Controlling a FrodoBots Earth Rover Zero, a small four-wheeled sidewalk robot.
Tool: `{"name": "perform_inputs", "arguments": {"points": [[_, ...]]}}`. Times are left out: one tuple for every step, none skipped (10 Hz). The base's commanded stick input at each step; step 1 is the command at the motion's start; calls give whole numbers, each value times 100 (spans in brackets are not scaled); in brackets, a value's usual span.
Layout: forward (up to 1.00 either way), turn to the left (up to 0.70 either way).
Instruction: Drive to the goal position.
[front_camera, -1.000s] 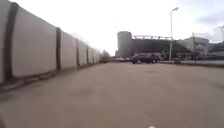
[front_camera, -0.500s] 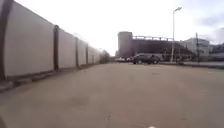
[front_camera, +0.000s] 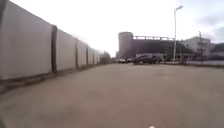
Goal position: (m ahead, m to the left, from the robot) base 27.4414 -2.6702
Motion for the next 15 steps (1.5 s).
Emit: {"name": "perform_inputs", "arguments": {"points": [[70, 1], [70, 1], [70, 1], [70, 1], [70, 1], [70, 1], [70, 1], [70, 1], [70, 1], [70, 1], [70, 1], [70, 1], [70, 1], [70, 1], [70, 1]]}}
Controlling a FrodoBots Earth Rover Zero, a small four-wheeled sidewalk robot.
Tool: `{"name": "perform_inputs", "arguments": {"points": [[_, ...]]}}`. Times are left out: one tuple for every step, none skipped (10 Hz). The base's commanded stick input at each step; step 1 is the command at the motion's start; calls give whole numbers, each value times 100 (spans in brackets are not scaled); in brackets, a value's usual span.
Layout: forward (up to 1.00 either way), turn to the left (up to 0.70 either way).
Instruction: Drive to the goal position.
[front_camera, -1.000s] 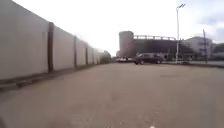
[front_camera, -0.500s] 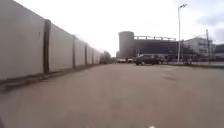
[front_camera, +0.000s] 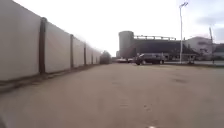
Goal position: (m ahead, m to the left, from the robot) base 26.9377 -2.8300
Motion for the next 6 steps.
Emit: {"name": "perform_inputs", "arguments": {"points": [[70, 1], [70, 1], [70, 1], [70, 1], [70, 1], [70, 1]]}}
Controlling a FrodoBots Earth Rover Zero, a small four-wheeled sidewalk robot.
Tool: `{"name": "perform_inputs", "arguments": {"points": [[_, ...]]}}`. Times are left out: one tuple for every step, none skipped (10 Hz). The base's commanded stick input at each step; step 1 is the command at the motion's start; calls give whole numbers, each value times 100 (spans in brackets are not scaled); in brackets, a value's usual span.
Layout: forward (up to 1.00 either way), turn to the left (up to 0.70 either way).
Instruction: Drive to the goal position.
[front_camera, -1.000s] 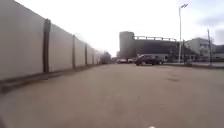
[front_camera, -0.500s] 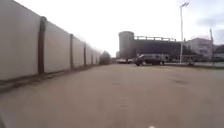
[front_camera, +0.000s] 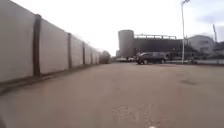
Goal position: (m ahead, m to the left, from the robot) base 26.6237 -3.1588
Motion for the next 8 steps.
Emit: {"name": "perform_inputs", "arguments": {"points": [[70, 1], [70, 1], [70, 1], [70, 1], [70, 1], [70, 1], [70, 1], [70, 1]]}}
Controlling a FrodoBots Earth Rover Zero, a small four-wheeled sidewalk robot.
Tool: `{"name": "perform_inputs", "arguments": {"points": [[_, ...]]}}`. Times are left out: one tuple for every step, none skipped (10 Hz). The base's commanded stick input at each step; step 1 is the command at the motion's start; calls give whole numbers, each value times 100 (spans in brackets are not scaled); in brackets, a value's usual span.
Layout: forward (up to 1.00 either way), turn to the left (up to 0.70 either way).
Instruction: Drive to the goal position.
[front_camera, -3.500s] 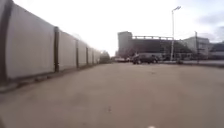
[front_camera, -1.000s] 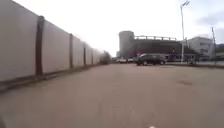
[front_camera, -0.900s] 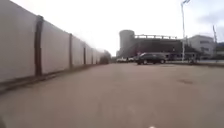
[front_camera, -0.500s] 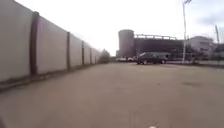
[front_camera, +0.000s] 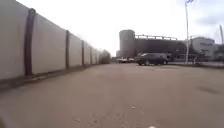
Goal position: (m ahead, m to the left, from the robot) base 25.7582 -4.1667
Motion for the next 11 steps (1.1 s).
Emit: {"name": "perform_inputs", "arguments": {"points": [[70, 1], [70, 1], [70, 1], [70, 1], [70, 1], [70, 1], [70, 1], [70, 1], [70, 1], [70, 1], [70, 1]]}}
